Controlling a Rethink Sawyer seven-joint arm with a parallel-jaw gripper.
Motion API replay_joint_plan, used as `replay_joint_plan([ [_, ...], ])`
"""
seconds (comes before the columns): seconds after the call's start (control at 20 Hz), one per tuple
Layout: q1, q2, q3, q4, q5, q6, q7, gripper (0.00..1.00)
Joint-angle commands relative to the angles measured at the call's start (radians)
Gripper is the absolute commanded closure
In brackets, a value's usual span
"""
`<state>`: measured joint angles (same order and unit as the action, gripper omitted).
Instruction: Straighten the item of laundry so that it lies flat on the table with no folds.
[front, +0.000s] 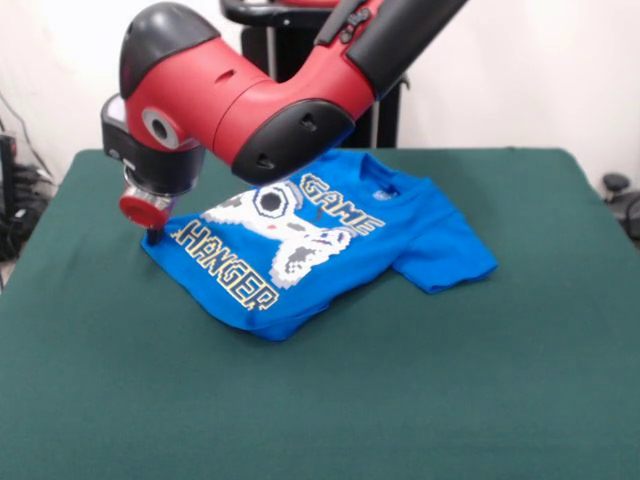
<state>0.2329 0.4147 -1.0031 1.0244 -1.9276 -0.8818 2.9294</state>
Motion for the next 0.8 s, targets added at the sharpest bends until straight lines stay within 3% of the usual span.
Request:
replay_joint_plan([
  [0.05,-0.012,0.064,0.145,-0.090,0.061,0.087,0.042,1.00],
  [0.8,0.003,0.025,0.130,-0.034,0.048,0.052,0.012,1.00],
])
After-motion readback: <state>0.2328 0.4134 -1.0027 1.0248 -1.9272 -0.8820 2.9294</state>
